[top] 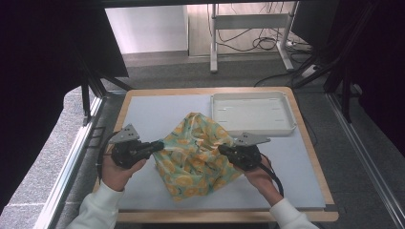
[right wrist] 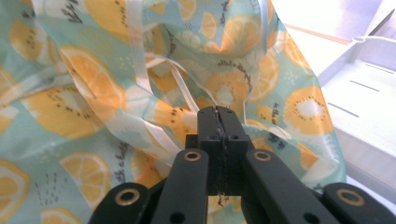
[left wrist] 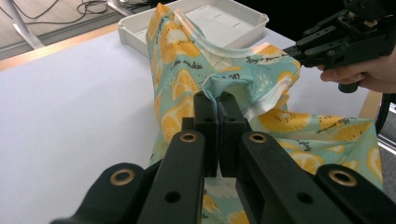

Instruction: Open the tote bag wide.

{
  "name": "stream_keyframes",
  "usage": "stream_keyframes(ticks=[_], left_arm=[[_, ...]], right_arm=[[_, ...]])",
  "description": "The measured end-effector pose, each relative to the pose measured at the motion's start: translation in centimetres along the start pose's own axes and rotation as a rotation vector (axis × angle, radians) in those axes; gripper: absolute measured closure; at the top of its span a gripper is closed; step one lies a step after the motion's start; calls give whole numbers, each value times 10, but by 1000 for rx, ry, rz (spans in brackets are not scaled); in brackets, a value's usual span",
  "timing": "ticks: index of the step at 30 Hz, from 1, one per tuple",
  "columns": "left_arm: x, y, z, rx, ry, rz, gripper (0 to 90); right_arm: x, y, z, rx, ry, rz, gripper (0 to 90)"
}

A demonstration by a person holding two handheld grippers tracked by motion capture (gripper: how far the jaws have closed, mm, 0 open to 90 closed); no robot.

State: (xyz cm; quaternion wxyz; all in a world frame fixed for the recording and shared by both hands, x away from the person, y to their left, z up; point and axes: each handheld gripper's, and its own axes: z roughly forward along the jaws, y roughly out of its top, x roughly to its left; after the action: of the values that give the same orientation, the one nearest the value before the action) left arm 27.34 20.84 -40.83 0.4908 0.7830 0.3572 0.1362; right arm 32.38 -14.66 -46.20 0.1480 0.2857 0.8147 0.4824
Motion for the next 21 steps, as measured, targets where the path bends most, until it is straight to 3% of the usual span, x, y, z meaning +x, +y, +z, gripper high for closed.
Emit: stream_keyframes(ticks=[1, 2, 5, 7, 8, 9, 11, 21], left_arm=[[0, 0, 0, -1, 0, 0, 900], [0, 0, 0, -1, 0, -1, 900], [0, 0, -1, -2, 0, 0, 900], [0, 0, -1, -3, 0, 1, 900], [0, 0, -2, -4, -1, 0, 900], [0, 0, -2, -4, 0, 0, 900], [0, 0, -2, -5, -1, -1, 900], [1, 0, -2, -6, -2, -1, 900]], right_arm=[[0, 0, 0, 0, 0, 0, 796], [-1, -2, 1, 23, -46, -25, 666], [-7, -6, 2, 38, -69, -8, 516], [-9, -7, 4, 54, -80, -20, 469], [-11, -10, 6, 77, -100, -56, 438], [-13, -12, 8, 87, -106, -60, 369], [-19, -14, 13, 113, -106, -44, 321], [-38, -16, 39, 163, -71, -18, 346]])
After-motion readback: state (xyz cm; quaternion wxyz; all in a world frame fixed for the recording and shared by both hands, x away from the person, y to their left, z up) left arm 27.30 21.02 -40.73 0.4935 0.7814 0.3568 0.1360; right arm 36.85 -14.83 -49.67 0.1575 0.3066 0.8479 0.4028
